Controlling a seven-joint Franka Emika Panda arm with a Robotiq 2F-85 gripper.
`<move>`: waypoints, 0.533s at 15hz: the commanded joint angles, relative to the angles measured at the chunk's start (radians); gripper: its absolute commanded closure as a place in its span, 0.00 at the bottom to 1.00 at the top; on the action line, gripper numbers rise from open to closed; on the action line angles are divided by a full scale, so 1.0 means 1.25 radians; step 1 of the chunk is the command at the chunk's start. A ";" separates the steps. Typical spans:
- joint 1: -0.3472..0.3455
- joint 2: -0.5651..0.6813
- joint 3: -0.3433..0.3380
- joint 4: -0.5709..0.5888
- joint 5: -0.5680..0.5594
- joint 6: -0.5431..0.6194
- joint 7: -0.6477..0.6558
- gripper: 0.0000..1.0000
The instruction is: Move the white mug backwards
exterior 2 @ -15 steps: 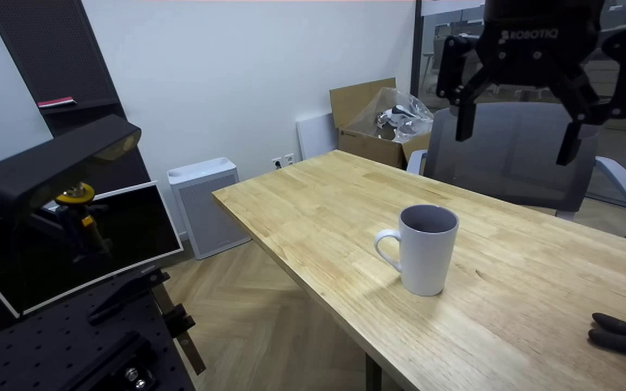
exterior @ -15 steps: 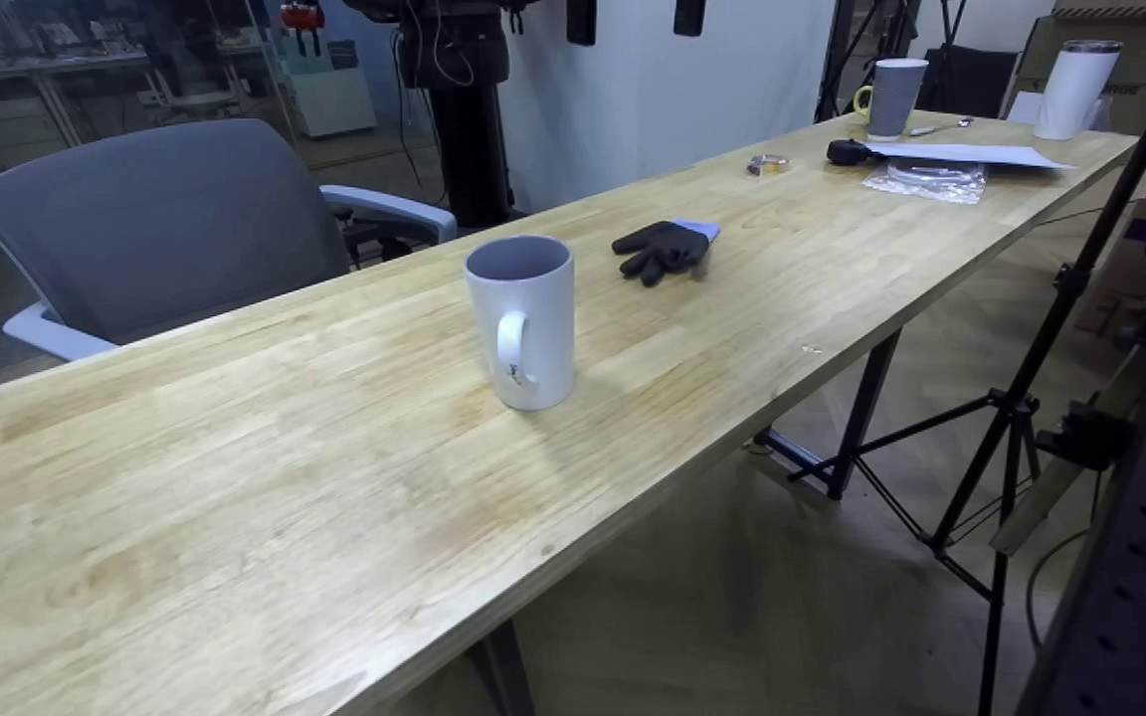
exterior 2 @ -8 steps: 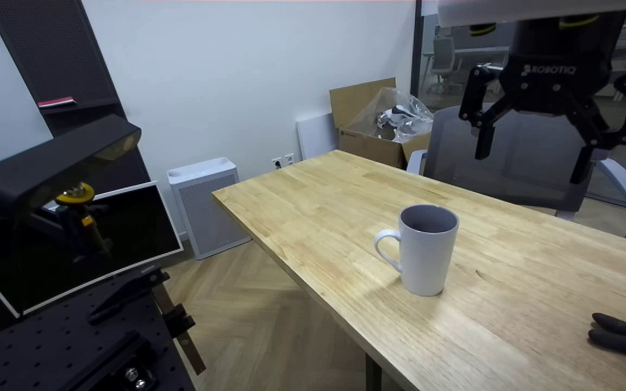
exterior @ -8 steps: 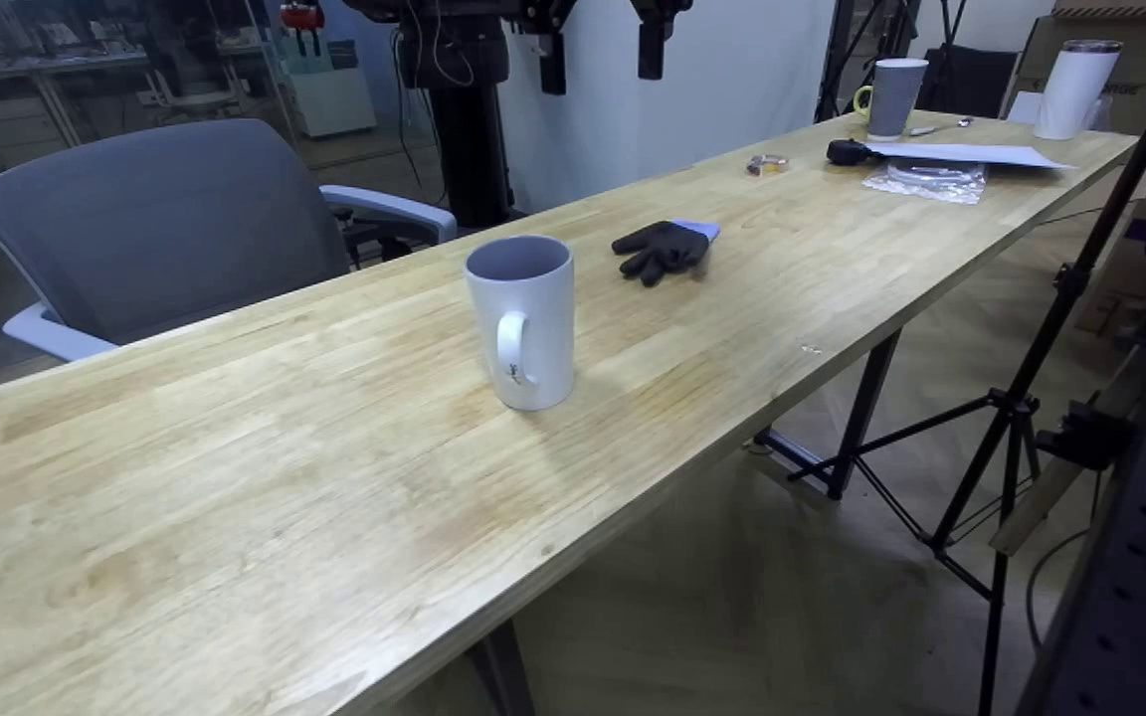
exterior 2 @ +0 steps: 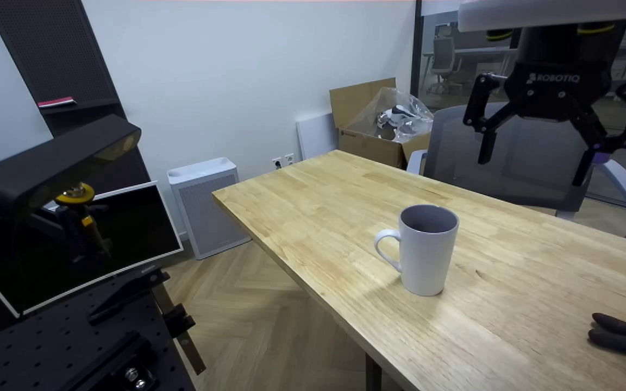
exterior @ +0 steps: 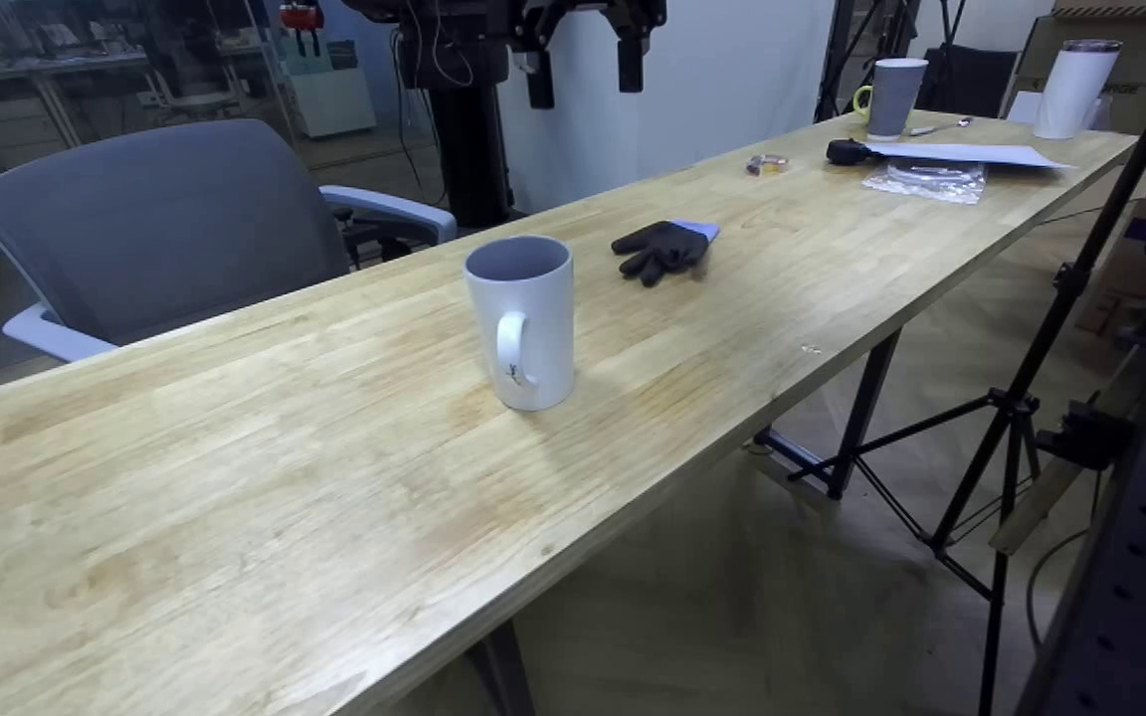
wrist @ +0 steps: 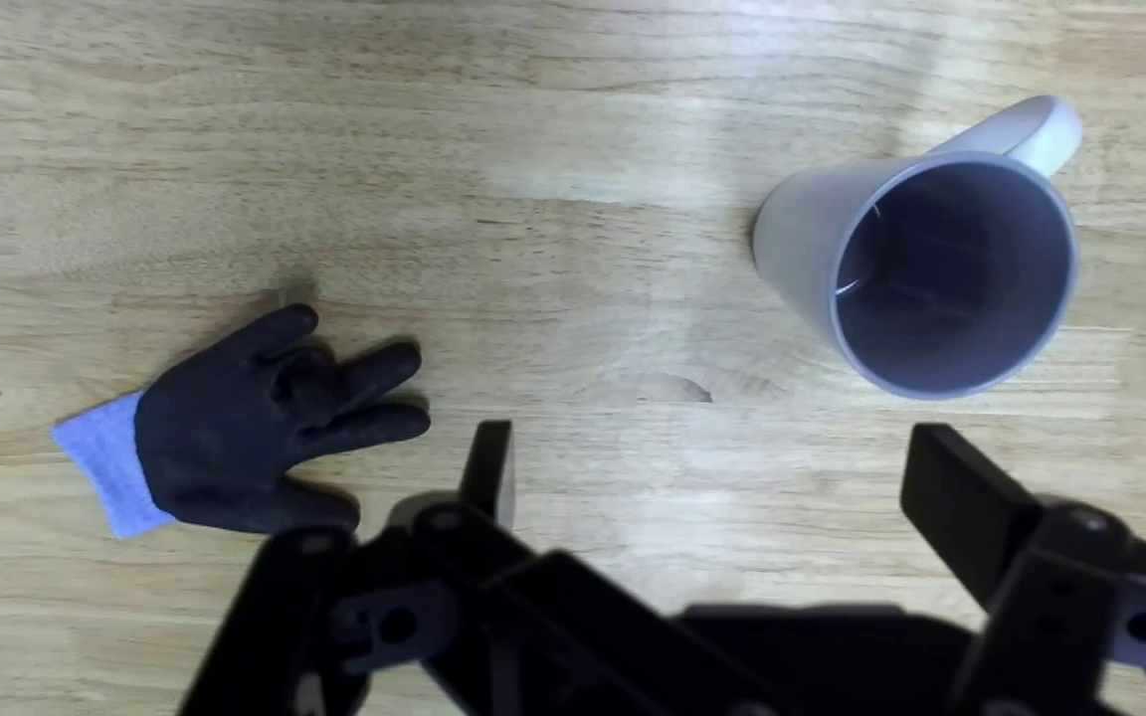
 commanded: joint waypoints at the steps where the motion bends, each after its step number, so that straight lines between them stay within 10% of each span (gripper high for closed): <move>1: -0.014 0.022 0.011 0.048 -0.011 -0.042 -0.036 0.00; 8: -0.016 0.020 0.012 0.038 -0.019 -0.025 -0.066 0.00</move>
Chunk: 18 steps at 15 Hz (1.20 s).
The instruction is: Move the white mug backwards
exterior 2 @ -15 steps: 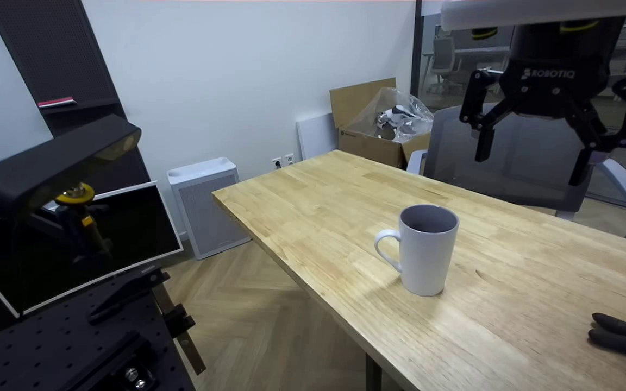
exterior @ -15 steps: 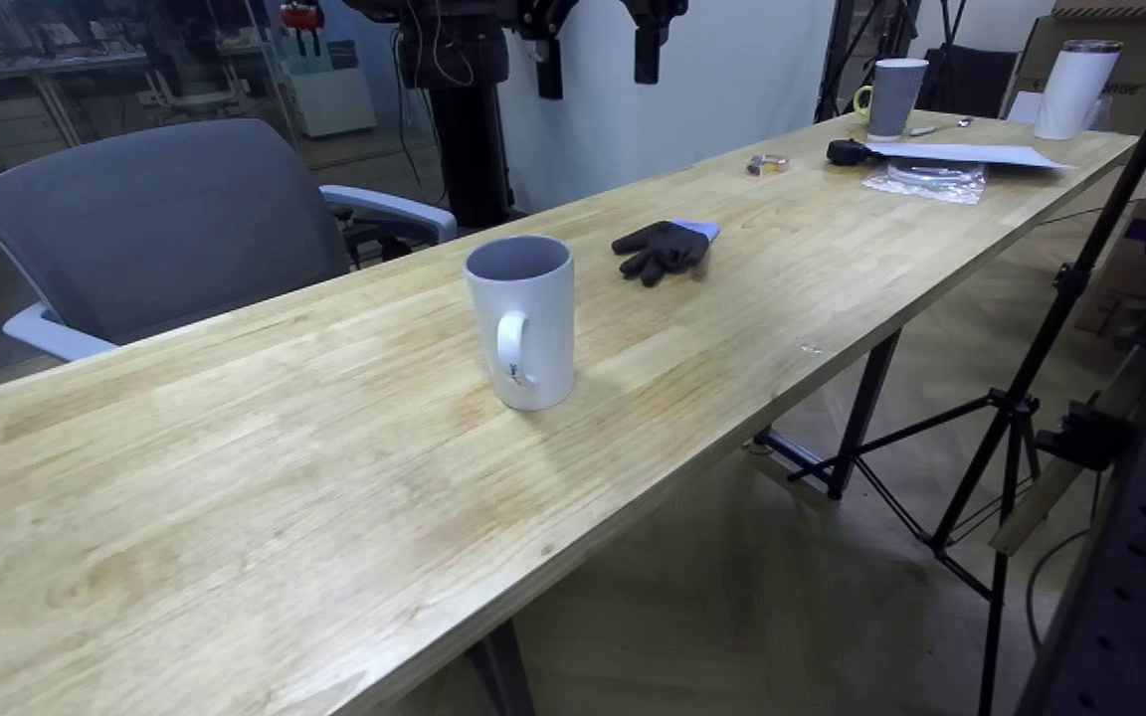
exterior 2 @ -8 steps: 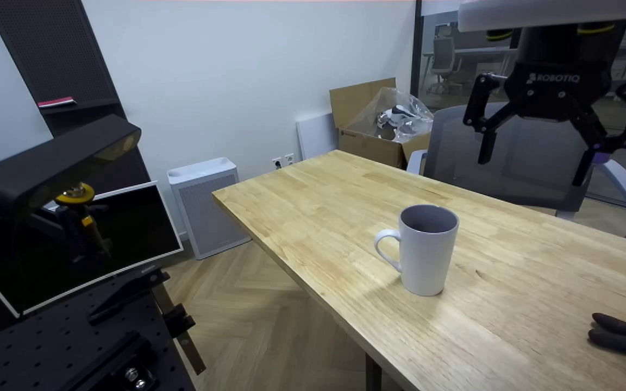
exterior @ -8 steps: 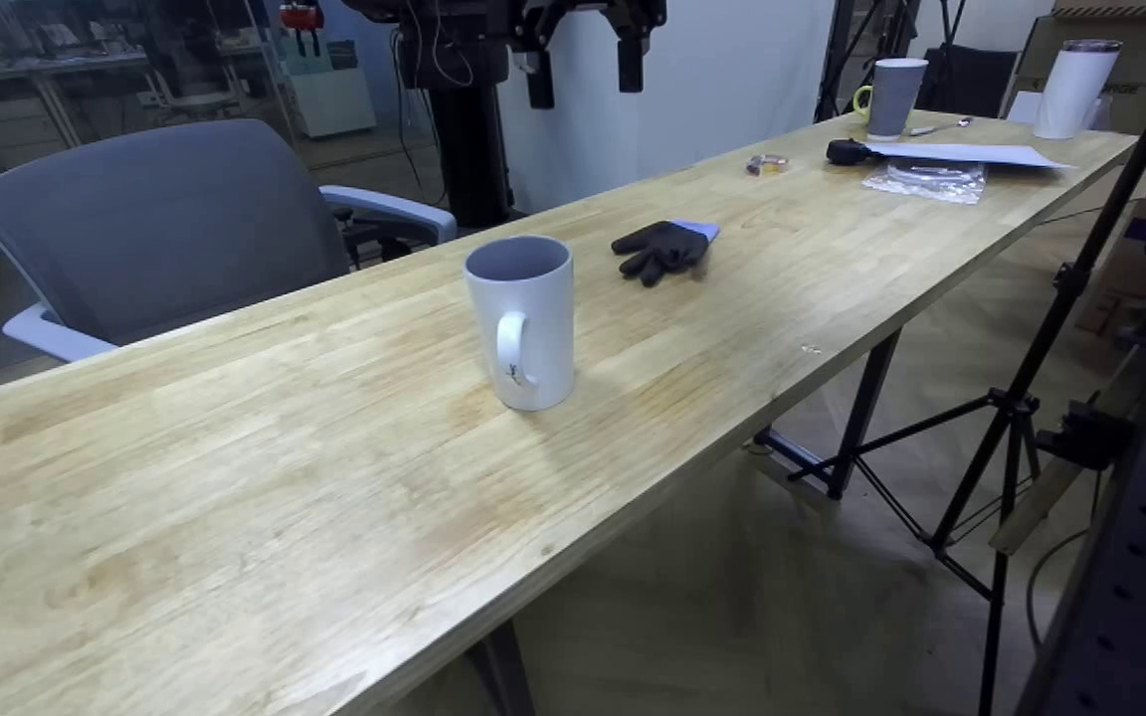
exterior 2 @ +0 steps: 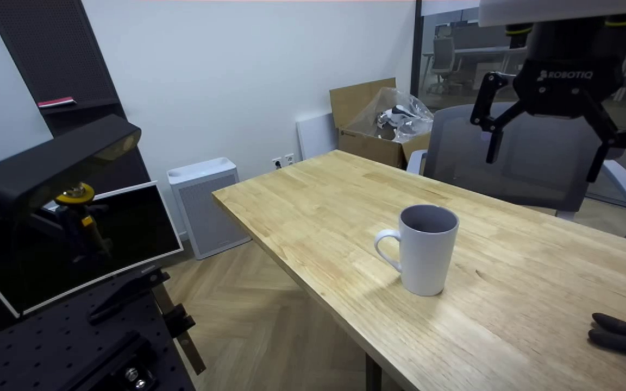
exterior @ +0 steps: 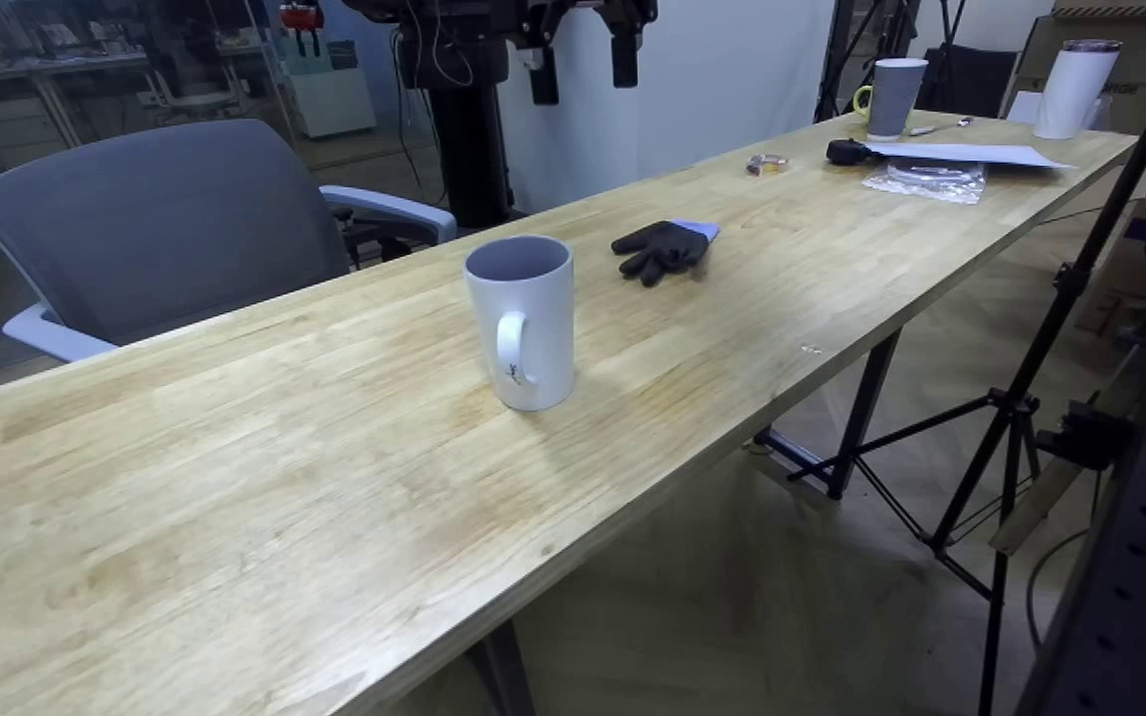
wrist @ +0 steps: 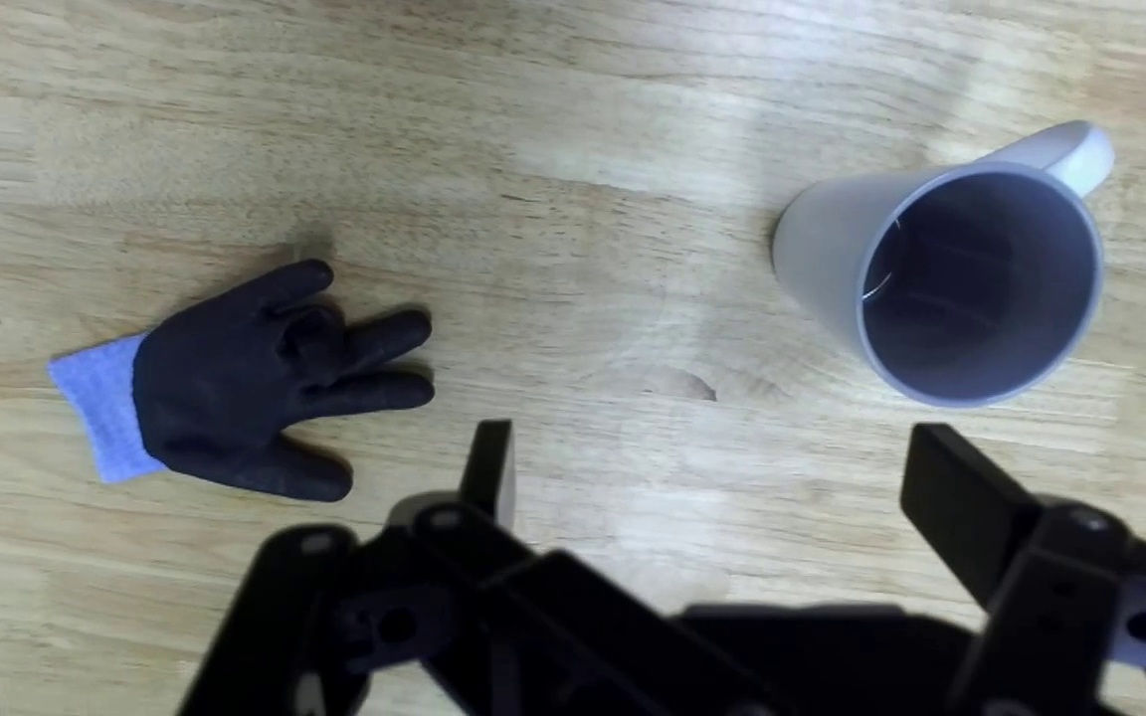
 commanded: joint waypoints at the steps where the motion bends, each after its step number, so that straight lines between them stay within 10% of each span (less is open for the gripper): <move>1: -0.012 0.001 0.012 0.003 -0.005 -0.002 0.000 0.00; 18: -0.007 0.019 0.031 -0.025 -0.022 0.020 -0.020 0.00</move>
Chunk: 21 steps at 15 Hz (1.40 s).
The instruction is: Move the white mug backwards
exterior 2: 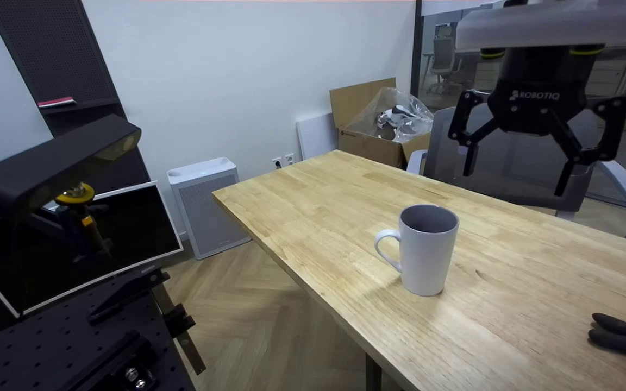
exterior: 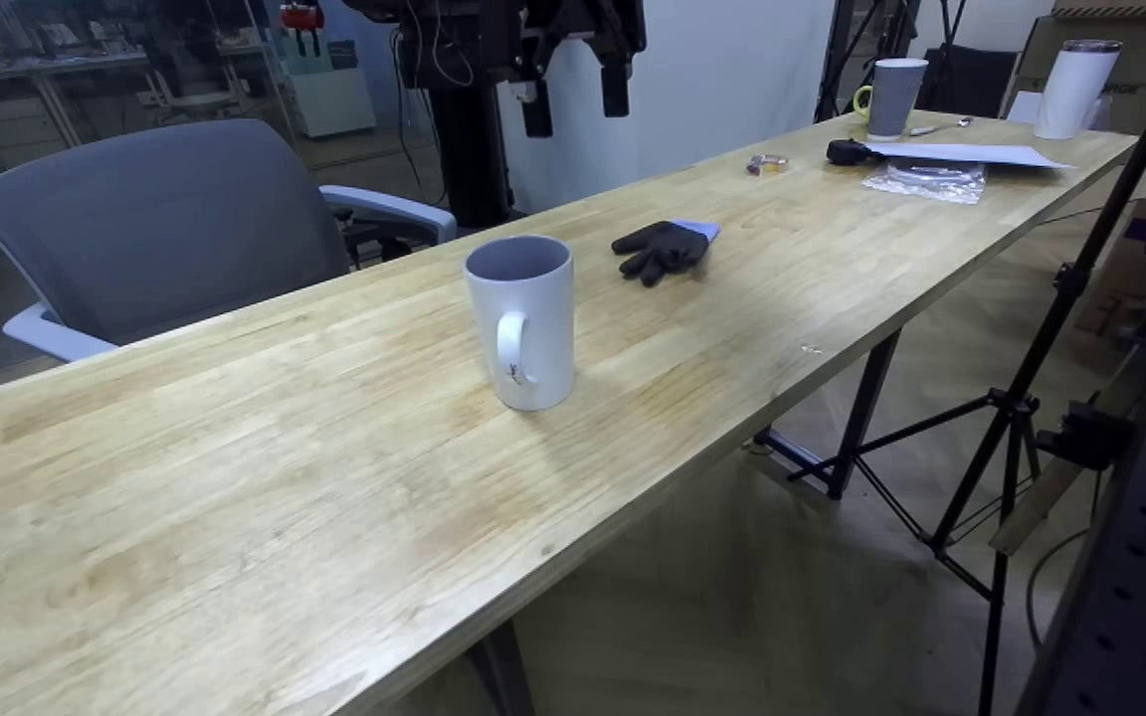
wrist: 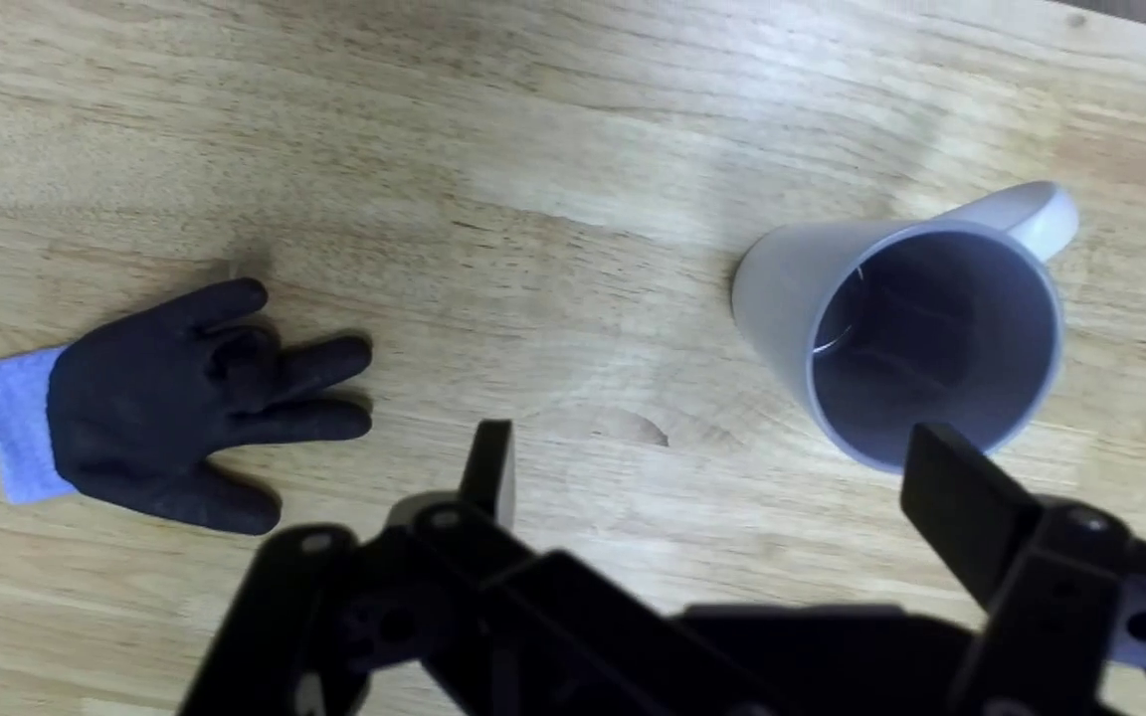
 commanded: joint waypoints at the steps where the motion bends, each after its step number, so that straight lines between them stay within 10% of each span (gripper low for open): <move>1: -0.007 0.011 0.005 0.001 -0.022 0.008 -0.005 0.00; 21: 0.011 0.036 0.047 -0.057 -0.059 0.122 -0.022 0.00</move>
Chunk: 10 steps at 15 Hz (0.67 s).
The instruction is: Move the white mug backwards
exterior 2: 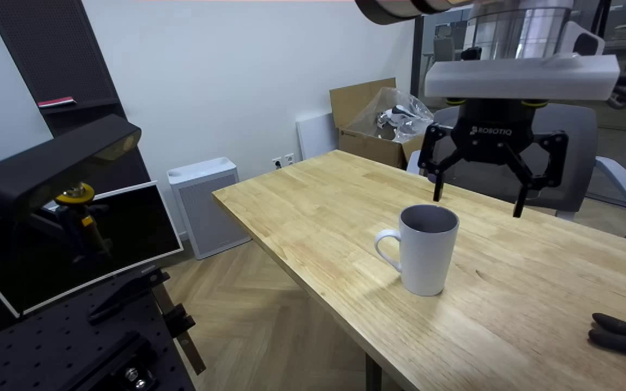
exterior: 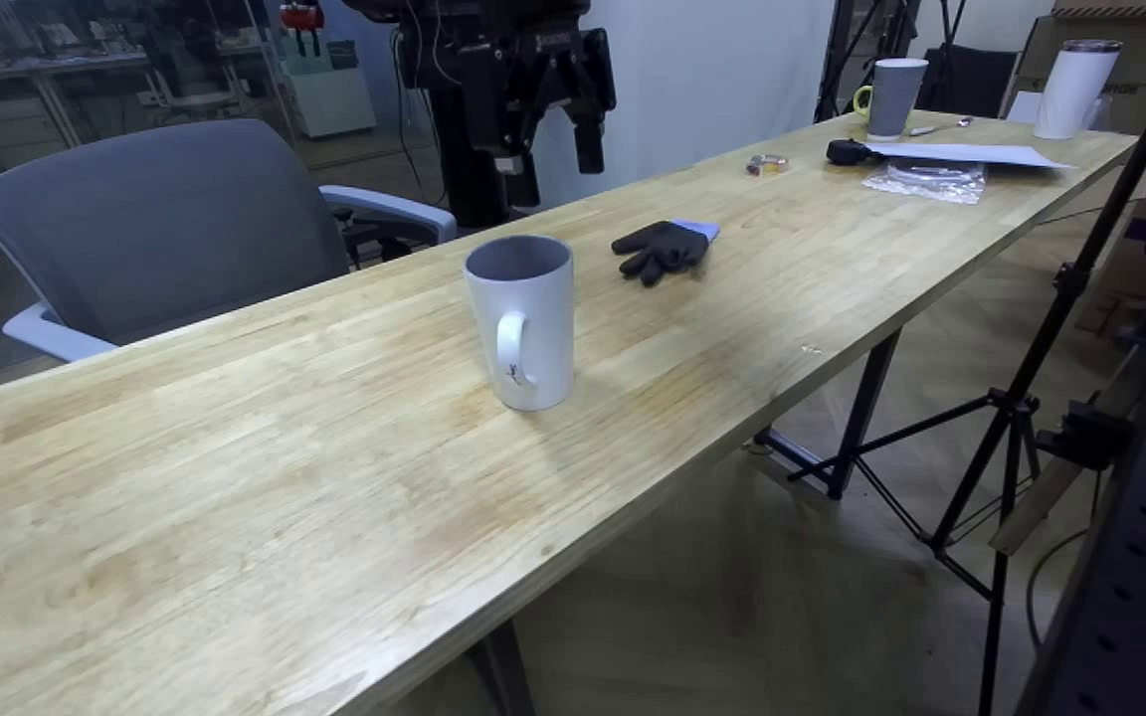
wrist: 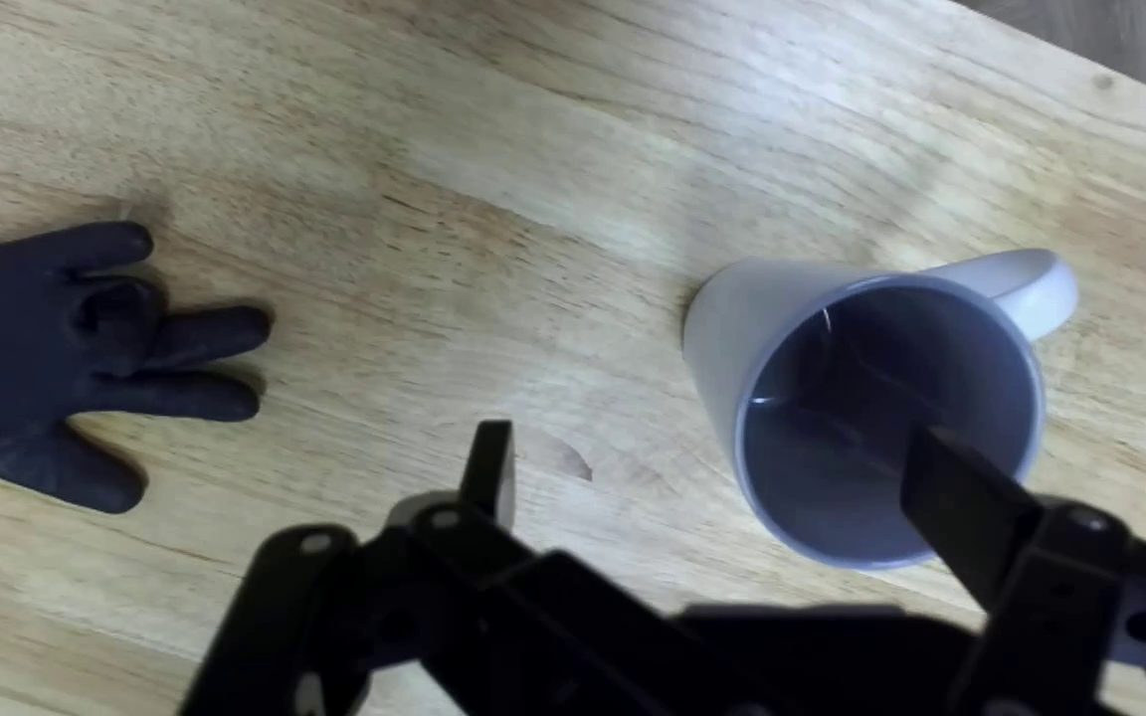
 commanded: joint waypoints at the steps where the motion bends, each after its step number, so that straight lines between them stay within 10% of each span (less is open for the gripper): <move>1: 0.011 0.003 0.000 -0.021 -0.023 0.061 0.020 0.00; 10: 0.008 0.045 0.000 -0.036 -0.030 0.132 0.020 0.00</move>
